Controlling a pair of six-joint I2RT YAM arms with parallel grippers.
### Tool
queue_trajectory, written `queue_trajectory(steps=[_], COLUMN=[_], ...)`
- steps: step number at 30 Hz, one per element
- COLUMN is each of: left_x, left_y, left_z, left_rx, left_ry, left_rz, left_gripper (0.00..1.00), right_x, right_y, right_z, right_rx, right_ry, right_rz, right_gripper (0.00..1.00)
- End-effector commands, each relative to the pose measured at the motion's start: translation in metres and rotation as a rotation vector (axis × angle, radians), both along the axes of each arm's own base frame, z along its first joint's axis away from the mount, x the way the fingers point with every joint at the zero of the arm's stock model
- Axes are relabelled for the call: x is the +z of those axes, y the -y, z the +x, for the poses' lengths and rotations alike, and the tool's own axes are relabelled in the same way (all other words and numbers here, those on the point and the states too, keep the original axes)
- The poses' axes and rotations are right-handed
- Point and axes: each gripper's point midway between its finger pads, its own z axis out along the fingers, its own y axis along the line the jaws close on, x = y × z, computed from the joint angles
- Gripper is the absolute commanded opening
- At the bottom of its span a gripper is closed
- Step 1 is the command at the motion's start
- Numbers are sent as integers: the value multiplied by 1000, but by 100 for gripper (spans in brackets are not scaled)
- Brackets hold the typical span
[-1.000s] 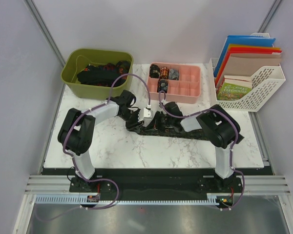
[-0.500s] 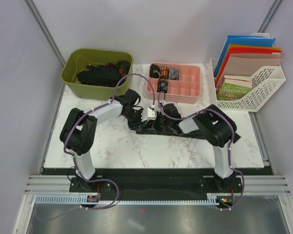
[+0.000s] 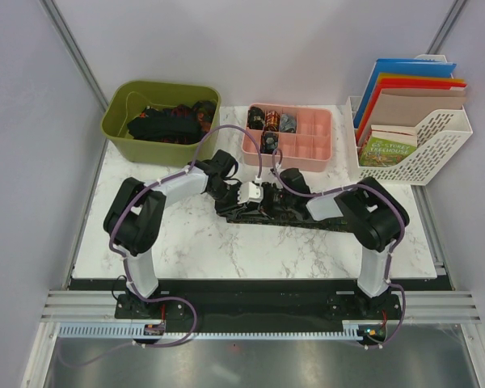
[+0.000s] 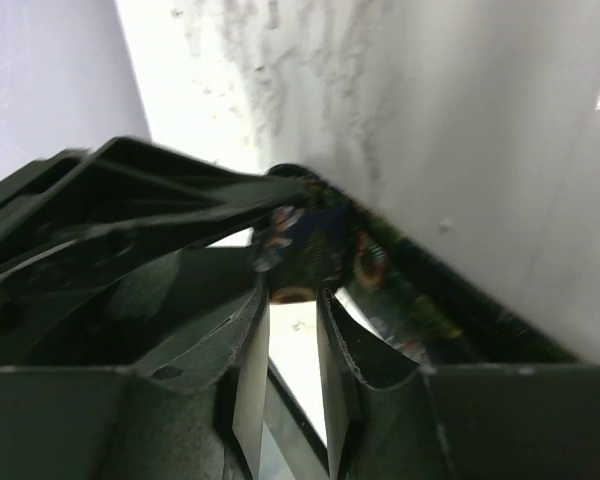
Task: Roll the ties
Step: Roll the tie at the center of the board.
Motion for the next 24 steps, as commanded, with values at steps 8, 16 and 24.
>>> queue_trajectory(steps=[8, 16, 24], left_x=[-23, -21, -19], left_y=[-8, -7, -5], left_z=[-12, -11, -12], left_rx=[-89, -95, -118], left_ry=[-11, -3, 11], left_rz=[56, 52, 34], left_gripper=[38, 39, 40], right_x=[26, 6, 6], right_y=[0, -3, -9], right_z=[-1, 8, 14], right_rx=[13, -24, -50], right_ry=[47, 12, 20], right_rz=[63, 58, 89], right_gripper=[53, 51, 51])
